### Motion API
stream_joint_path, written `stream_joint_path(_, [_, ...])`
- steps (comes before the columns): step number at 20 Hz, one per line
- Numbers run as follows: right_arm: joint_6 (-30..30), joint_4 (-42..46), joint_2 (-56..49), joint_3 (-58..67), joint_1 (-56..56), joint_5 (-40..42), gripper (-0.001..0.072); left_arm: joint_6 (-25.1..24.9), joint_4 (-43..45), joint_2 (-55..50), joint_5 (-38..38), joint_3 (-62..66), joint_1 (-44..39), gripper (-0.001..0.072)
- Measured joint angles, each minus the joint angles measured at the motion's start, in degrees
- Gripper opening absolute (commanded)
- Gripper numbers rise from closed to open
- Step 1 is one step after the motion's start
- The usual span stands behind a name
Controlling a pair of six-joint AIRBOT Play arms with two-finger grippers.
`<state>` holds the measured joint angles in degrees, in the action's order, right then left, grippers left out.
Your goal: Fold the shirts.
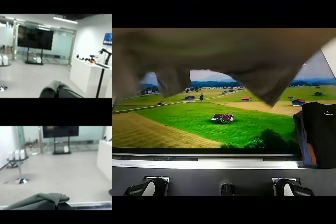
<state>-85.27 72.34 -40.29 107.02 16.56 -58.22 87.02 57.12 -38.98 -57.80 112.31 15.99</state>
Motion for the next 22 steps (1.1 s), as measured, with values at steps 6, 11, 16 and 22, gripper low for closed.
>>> stream_joint_path(6, [-2.25,2.97,2.05,0.74,0.0,-2.38,0.0042,1.81,-0.04,0.48,0.7,1.11,-0.02,0.0028])
stream_joint_path(11, [-5.68,2.14,-7.41,0.33,0.0,-15.3,0.004,3.96,-0.11,-8.35,-9.53,0.63,-0.02,0.0028])
stream_joint_path(16, [-5.29,2.16,-26.75,-7.43,-3.87,-25.73,0.0039,-0.07,1.07,-21.86,-17.16,-14.71,-2.43,0.0027])
stream_joint_path(22, [-8.26,4.68,-48.61,-12.76,-11.91,-10.36,0.0041,-2.47,1.03,-37.53,-1.44,-38.16,-6.86,0.0028])
